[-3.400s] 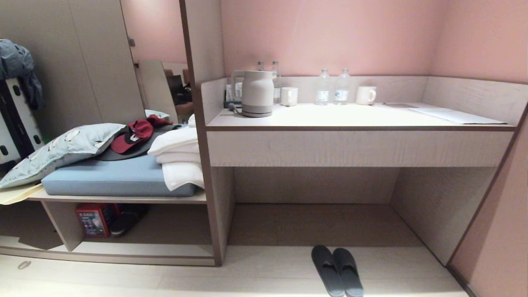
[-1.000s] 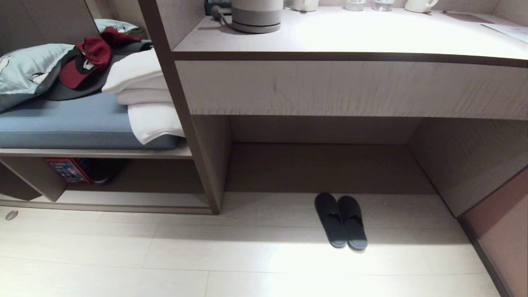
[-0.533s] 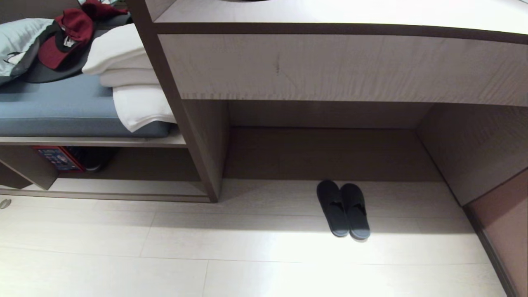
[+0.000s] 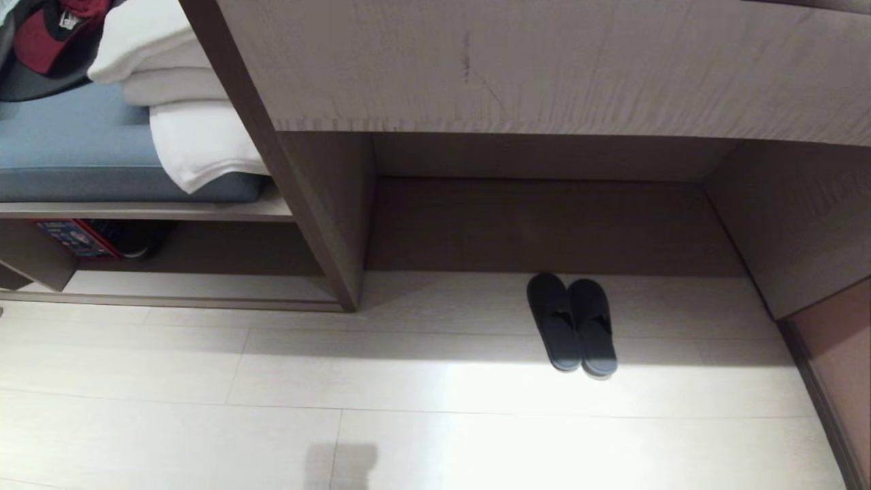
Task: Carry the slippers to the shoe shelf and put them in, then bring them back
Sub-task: Pick up the slippers on the floor
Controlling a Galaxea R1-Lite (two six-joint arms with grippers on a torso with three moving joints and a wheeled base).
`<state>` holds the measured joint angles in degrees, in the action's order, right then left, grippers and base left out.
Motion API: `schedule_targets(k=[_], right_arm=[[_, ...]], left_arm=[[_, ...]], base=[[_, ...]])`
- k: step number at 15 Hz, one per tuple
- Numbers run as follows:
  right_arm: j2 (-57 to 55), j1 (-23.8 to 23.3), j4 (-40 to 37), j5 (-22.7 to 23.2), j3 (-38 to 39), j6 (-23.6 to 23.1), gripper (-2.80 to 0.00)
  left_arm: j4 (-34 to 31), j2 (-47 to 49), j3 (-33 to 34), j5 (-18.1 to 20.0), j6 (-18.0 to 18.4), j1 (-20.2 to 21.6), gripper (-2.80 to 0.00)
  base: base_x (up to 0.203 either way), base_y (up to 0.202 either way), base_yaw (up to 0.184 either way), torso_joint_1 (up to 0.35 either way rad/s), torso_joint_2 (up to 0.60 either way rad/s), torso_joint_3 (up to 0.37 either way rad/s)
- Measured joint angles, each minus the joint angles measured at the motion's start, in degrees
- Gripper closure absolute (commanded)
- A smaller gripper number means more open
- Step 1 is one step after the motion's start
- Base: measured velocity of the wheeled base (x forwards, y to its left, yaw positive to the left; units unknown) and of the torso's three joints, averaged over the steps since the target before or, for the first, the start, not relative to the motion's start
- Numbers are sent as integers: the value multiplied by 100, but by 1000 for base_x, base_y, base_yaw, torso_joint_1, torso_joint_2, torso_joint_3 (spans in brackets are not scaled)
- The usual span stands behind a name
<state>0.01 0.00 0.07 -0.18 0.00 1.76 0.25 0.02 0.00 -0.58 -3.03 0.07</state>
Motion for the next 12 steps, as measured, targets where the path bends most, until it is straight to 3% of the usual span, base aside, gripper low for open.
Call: schedule_targets(k=[12], right_arm=[[0,0,1,1,0,0,0]], left_arm=[[0,0,0,-5,0,-5,0]], base=[[0,0,0,2,2,-196]])
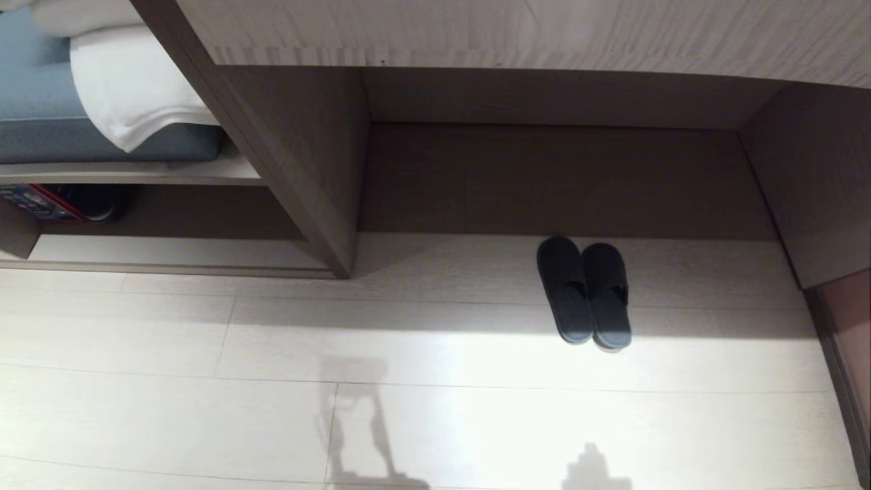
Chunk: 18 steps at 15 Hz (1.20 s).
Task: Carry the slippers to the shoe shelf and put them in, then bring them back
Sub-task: Pick up the slippers on the floor
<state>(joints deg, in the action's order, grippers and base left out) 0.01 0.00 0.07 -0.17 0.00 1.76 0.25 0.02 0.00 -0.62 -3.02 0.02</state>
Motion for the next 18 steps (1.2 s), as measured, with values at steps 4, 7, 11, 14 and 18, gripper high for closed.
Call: schedule_targets(k=[4,7,11,14,18], right_arm=[[-1,0,-2,-1,0,2,0],[0,0,-1,-1,0,0,0],[-1,0,-5,-1,0,-2,0],[-1,0,0,-1,0,2,0],[-1,0,0,-1,0,0,0]], left_arm=[[-2,0,0,2,-1,5,0],[0,-2,0,4,0,5,0],[2,-2,0,5,-2,0,0],[0,-2,0,0,0,2,0],[-1,-2,0,2,-2,5,0]], base=[[0,0,0,3,0,-200],[0,0,0,4,1,-199],[0,0,0,5,4,-198],[0,0,0,2,0,-196],[0,0,0,6,1,-198]])
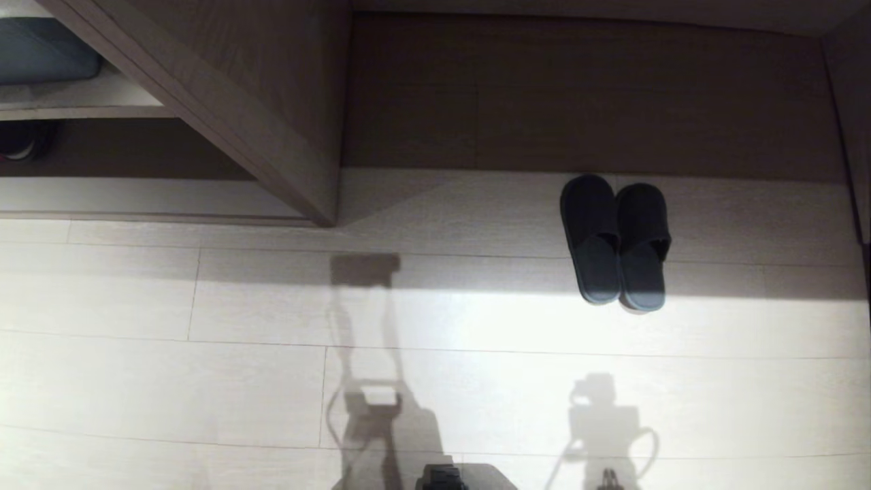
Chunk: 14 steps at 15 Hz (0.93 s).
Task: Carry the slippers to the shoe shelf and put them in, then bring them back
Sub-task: Pick up the slippers on the floor
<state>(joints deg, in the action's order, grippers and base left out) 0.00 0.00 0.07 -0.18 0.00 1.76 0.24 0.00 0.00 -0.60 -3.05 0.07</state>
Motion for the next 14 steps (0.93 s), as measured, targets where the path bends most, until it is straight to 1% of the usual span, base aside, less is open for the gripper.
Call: schedule_targets(k=[14], right_arm=[[2,0,2,1,0,-1,0]], left_arm=[[3,0,0,-2,2,0,0]], base=[[0,0,0,2,2,-200]])
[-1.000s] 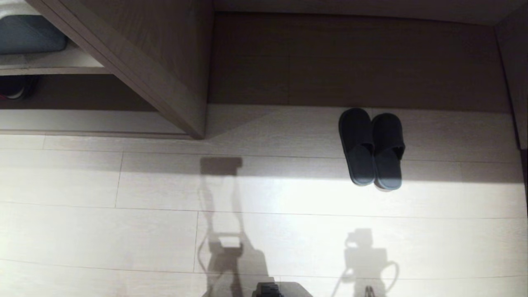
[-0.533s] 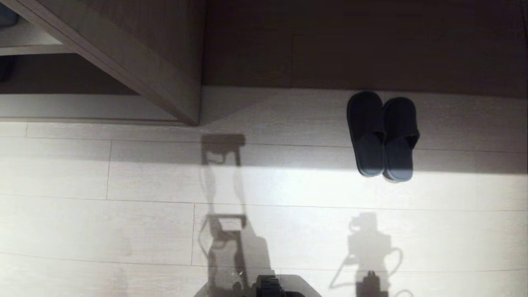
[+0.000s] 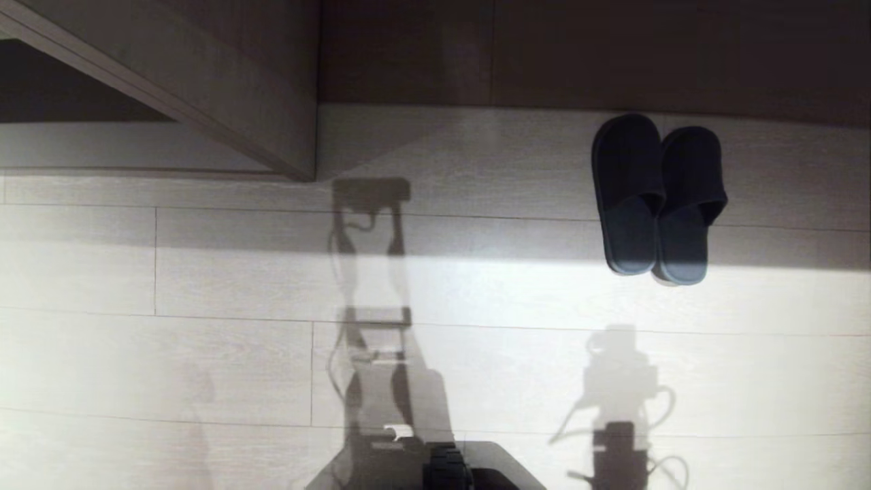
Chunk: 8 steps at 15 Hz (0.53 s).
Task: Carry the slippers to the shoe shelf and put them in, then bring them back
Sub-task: Pick up the slippers on the floor
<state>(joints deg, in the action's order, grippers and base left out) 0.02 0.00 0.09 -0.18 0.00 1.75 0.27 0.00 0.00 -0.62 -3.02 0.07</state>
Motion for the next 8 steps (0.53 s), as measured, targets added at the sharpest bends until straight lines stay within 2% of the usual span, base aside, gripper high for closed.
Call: schedule_targets(k=[8], right_arm=[[-2,0,-3,-1,0,1,0]], left_arm=[[-1,0,0,-1,-2,-5,0]], base=[[0,0,0,3,0,-198]])
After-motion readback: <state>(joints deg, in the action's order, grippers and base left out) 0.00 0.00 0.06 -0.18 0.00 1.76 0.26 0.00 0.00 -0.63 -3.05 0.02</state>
